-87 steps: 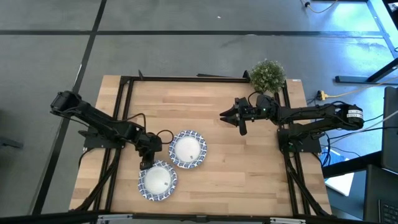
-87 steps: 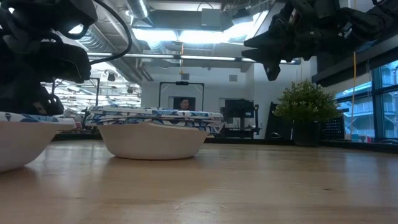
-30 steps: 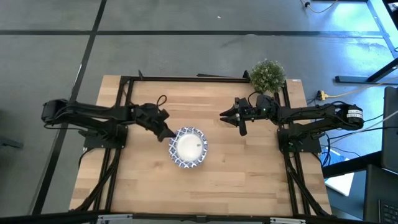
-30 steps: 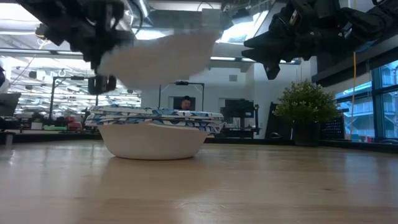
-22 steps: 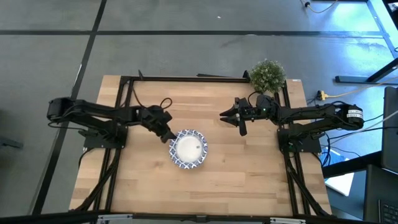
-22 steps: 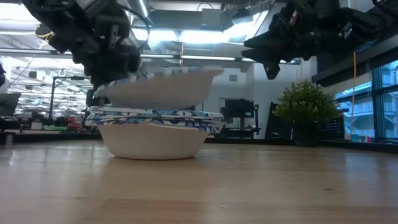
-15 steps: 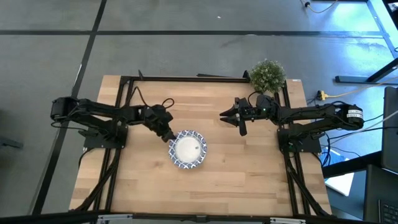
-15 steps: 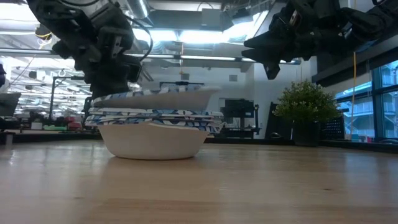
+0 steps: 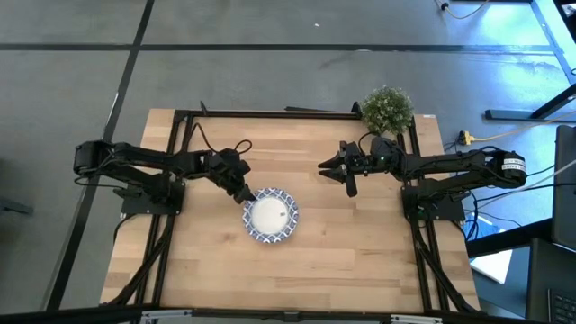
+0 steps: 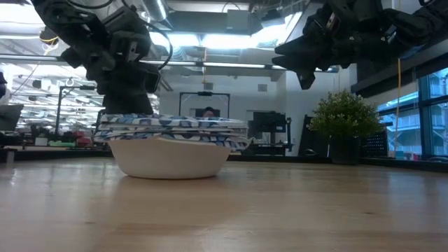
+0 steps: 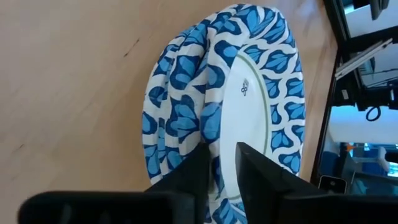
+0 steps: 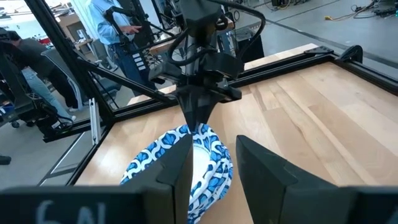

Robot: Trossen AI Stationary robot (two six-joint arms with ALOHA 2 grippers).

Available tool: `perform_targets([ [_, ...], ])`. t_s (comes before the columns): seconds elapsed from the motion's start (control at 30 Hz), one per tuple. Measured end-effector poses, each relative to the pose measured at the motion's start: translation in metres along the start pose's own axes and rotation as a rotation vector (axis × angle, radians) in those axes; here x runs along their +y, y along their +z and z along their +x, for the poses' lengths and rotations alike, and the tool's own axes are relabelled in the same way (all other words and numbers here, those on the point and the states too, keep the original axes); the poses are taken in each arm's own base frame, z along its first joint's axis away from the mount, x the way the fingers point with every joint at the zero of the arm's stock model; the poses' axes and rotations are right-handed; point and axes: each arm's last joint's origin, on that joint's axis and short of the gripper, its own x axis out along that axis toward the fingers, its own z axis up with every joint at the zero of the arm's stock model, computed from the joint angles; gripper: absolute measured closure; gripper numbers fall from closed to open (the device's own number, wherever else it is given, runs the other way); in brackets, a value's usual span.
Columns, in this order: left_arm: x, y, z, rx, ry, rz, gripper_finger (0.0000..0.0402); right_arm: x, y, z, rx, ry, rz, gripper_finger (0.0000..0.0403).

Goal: Nest bowls inside each other
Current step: Stack the white patterned bowl on top of the other white patterned bowls, then return to Home Position

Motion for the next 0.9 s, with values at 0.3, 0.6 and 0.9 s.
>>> perform_targets([
  [0.3, 0.001, 0.008, -0.003, -0.060, -0.014, 0.070, 0.0318, 0.000, 0.000, 0.000, 0.002, 0.007, -0.003, 0.0279],
  [0.6, 0.008, 0.014, -0.007, -0.061, -0.035, 0.067, 0.0319, 0.000, 0.000, 0.000, 0.003, 0.008, -0.003, 0.0279],
  [0.9, 0.013, 0.029, -0.032, -0.192, -0.034, 0.119, 0.0319, 0.000, -0.001, 0.000, 0.009, 0.008, -0.001, 0.0279],
])
